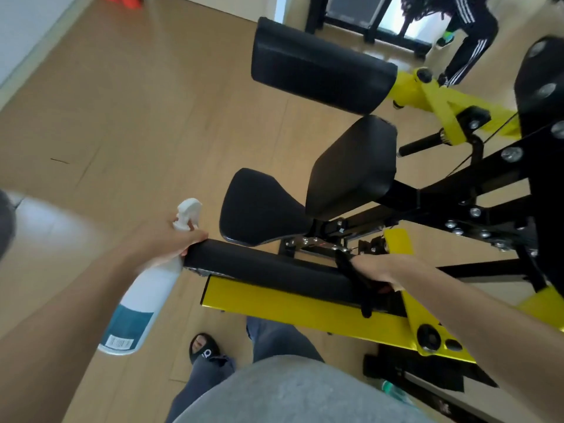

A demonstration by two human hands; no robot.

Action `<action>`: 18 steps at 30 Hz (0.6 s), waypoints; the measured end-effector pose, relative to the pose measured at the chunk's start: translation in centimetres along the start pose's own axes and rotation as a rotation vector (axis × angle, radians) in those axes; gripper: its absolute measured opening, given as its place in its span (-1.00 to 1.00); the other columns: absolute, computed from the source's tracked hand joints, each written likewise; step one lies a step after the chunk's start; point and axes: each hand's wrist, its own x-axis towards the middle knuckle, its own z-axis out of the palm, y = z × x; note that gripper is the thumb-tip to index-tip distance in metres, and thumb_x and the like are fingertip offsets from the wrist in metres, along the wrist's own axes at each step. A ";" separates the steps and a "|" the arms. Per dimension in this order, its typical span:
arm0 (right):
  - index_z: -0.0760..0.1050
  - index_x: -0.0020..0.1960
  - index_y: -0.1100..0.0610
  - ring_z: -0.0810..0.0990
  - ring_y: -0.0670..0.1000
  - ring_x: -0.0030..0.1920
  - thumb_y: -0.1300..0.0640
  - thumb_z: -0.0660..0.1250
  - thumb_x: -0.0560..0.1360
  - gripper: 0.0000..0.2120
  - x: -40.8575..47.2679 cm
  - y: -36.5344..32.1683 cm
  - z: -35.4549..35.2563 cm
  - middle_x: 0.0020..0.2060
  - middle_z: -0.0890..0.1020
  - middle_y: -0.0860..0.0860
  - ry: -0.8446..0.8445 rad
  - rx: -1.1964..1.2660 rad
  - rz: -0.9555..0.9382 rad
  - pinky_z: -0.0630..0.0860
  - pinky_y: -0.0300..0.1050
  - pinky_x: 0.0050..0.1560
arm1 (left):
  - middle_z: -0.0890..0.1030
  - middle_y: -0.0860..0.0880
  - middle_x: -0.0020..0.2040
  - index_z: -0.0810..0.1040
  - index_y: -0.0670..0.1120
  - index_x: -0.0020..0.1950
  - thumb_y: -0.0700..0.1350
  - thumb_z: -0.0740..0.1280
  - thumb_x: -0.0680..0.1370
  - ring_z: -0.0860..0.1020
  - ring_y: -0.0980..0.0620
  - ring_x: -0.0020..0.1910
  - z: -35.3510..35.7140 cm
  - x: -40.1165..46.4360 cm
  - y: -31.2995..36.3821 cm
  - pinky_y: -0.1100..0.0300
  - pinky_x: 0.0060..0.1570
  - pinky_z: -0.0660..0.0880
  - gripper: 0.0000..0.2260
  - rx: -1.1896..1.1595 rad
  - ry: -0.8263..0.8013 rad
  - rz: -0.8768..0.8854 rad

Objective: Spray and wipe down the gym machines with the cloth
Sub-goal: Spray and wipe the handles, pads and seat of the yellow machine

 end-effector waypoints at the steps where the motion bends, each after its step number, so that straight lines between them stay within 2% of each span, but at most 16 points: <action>1: 0.50 0.29 0.18 0.63 0.11 0.01 -0.08 0.04 0.71 -0.58 -0.8 0.1 0.4 0.04 0.63 0.15 0.032 -0.021 -0.017 0.49 -0.14 -0.17 | 0.60 -0.16 -0.16 0.61 -0.15 -0.02 0.04 0.47 0.57 0.51 -0.04 -0.18 0.0 0.0 0.0 0.08 -0.16 0.37 -0.75 0.002 -0.013 -0.002; 4: 0.35 0.45 0.23 0.53 0.18 0.31 0.11 -0.09 0.76 -0.60 -3.4 -0.3 1.5 0.34 0.53 0.21 0.175 -0.339 -0.115 0.45 -0.08 0.21 | 0.61 -0.16 -0.15 0.61 -0.13 -0.02 0.05 0.47 0.58 0.54 -0.06 -0.15 -0.1 0.0 -0.1 0.09 -0.15 0.39 -0.75 -0.005 -0.015 0.020; 6: 0.29 0.50 0.25 0.47 0.19 0.39 0.11 -0.13 0.76 -0.57 -3.6 -0.6 1.6 0.42 0.47 0.23 0.231 -0.379 -0.110 0.39 -0.06 0.33 | 0.62 -0.14 -0.12 0.60 -0.09 -0.02 0.06 0.47 0.57 0.53 -0.02 -0.15 0.0 0.1 -0.3 0.09 -0.14 0.40 -0.77 -0.021 -0.020 0.009; 8: 0.37 0.48 0.18 0.48 0.19 0.38 -0.07 -0.08 0.74 -0.51 -2.1 -0.8 1.5 0.41 0.49 0.20 0.145 -0.236 -0.092 0.40 -0.02 0.34 | 0.63 -0.13 -0.09 0.59 -0.06 0.00 0.09 0.47 0.57 0.56 -0.05 -0.08 0.0 0.2 -0.6 0.05 -0.05 0.47 -0.77 -0.042 -0.041 -0.008; 10: 0.46 0.38 0.12 0.55 0.17 0.22 -0.24 0.07 0.67 -0.48 -0.4 -1.8 0.6 0.27 0.57 0.17 0.012 -0.121 -0.025 0.48 -0.02 0.14 | 0.63 -0.11 -0.08 0.57 -0.02 0.00 0.12 0.46 0.57 0.58 -0.07 -0.03 0.0 0.2 -0.5 -0.01 0.06 0.51 -0.77 -0.039 -0.043 -0.021; 11: 0.46 0.37 0.10 0.56 0.16 0.19 -0.31 0.17 0.60 -0.43 0.9 -2.2 0.2 0.23 0.57 0.16 -0.021 -0.120 0.005 0.48 -0.02 0.12 | 0.62 -0.10 -0.08 0.56 0.00 -0.01 0.13 0.46 0.57 0.57 -0.07 -0.03 0.0 0.2 -0.5 -0.02 0.08 0.51 -0.77 -0.030 -0.034 -0.033; 13: 0.37 0.48 0.08 0.50 0.14 0.27 -0.37 0.30 0.50 -0.27 2.4 -3.6 -0.6 0.32 0.51 0.12 -0.093 -0.175 0.023 0.40 0.01 0.29 | 0.60 -0.06 -0.09 0.52 0.05 -0.03 0.16 0.45 0.56 0.56 -0.05 -0.05 0.1 0.1 -0.4 0.00 0.06 0.51 -0.78 -0.017 -0.007 -0.054; 14: 0.34 0.49 0.09 0.49 0.10 0.26 -0.33 0.28 0.55 -0.32 2.0 -4.8 -0.6 0.30 0.50 0.10 -0.169 -0.220 -0.018 0.34 -0.02 0.33 | 0.59 -0.05 -0.09 0.50 0.07 -0.05 0.17 0.45 0.56 0.55 -0.03 -0.07 0.1 0.0 -0.4 0.01 0.04 0.50 -0.77 -0.012 0.004 -0.071; 15: 0.36 0.44 0.08 0.50 0.04 0.20 -0.23 0.22 0.62 -0.47 2.1 -5.9 -0.2 0.22 0.51 0.07 -0.237 -0.245 -0.103 0.31 -0.09 0.30 | 0.58 -0.03 -0.09 0.48 0.08 -0.06 0.18 0.45 0.56 0.53 0.00 -0.09 0.1 -0.1 -0.3 0.02 0.00 0.49 -0.76 -0.010 0.012 -0.090; 16: 0.39 0.37 0.05 0.49 0.00 0.16 -0.15 0.16 0.68 -0.62 1.5 -7.2 0.4 0.16 0.52 0.05 -0.265 -0.257 -0.173 0.29 -0.14 0.25 | 0.57 -0.01 -0.09 0.47 0.08 -0.07 0.19 0.44 0.56 0.51 0.01 -0.11 0.0 -0.3 -0.3 0.06 -0.06 0.46 -0.75 -0.017 0.016 -0.107; 18: 0.43 0.23 -0.01 0.49 0.03 0.21 -0.05 0.11 0.71 -0.80 1.3 -9.8 1.6 0.15 0.54 0.08 -0.254 -0.237 -0.330 0.32 -0.18 0.15 | 0.57 0.01 -0.12 0.45 0.09 -0.09 0.18 0.44 0.57 0.50 0.02 -0.14 -0.1 -0.5 -0.2 0.14 -0.18 0.40 -0.75 -0.055 0.036 -0.134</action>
